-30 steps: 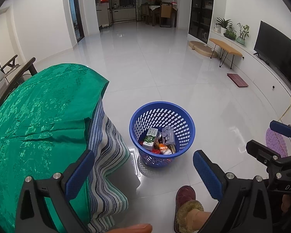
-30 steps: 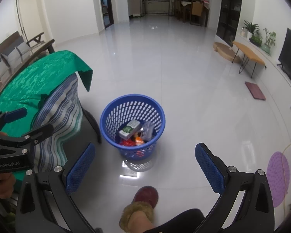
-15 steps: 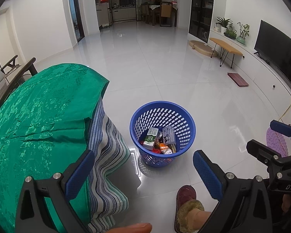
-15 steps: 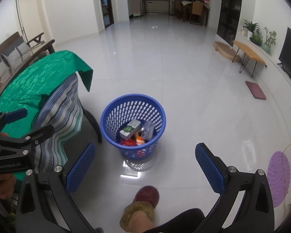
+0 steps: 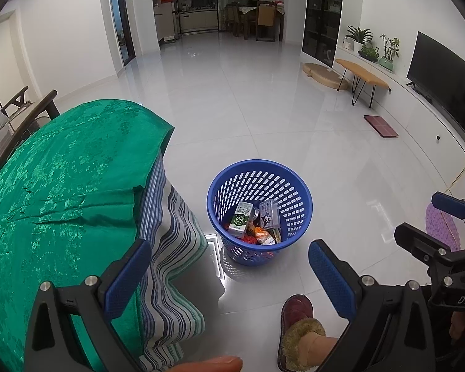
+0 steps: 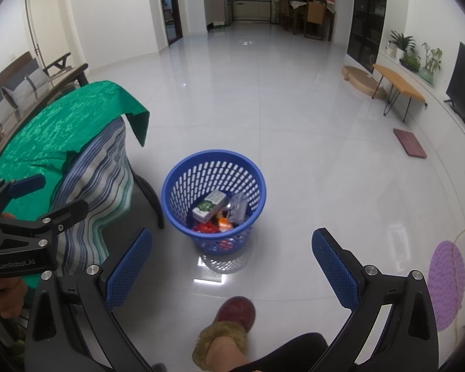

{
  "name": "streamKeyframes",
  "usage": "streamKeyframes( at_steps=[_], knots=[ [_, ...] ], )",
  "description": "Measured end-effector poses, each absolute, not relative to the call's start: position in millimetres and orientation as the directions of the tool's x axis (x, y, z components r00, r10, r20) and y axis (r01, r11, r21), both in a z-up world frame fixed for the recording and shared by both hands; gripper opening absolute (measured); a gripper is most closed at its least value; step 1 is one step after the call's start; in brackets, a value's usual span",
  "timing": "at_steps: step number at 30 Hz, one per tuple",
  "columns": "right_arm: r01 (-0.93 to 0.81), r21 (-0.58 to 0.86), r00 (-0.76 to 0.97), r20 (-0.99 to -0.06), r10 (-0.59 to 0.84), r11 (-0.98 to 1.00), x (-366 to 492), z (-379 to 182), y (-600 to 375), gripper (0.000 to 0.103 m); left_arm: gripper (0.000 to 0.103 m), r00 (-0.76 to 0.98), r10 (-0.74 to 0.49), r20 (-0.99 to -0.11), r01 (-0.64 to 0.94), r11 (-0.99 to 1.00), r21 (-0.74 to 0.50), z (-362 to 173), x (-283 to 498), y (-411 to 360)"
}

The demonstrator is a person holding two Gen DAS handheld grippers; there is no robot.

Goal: Collect trash

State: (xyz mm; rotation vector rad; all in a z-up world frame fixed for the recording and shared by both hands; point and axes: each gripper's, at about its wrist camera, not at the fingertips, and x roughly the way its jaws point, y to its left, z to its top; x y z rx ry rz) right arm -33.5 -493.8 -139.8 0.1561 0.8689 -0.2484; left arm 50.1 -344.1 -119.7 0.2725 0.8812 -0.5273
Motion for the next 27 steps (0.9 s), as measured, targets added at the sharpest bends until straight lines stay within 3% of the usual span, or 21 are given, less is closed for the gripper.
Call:
streamKeyframes(
  at_steps=[27],
  knots=[
    [0.281, 0.043, 0.621, -0.770, -0.147, 0.959, -31.8, -141.4, -495.1, 0.103, 0.103, 0.505, -0.334, -0.795, 0.578, 0.815, 0.025, -123.1, 46.6, -353.6]
  ],
)
